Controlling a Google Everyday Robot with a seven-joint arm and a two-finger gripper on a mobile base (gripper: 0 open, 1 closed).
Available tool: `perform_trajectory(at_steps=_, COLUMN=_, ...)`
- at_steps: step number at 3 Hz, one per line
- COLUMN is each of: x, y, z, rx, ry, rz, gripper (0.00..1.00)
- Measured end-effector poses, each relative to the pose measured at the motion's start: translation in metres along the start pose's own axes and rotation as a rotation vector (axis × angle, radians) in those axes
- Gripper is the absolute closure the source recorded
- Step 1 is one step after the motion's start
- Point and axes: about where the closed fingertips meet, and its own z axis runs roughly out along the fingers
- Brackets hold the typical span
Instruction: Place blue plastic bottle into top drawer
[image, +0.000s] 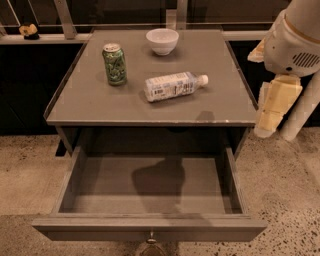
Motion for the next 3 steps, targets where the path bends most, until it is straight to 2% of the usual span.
perform_trajectory(at_steps=1, x=-0.025, y=-0.031, z=0.022, rx=-0.028, ry=0.026, rz=-0.068, gripper=0.00)
perform_trajectory(at_steps=2, x=-0.066, y=-0.064, z=0.050, rx=-0.040, ry=0.014, rz=-0.129, gripper=0.00)
perform_trajectory(at_steps=3, x=-0.068, y=-0.067, z=0.051, rx=-0.030, ry=0.007, rz=-0.131, gripper=0.00)
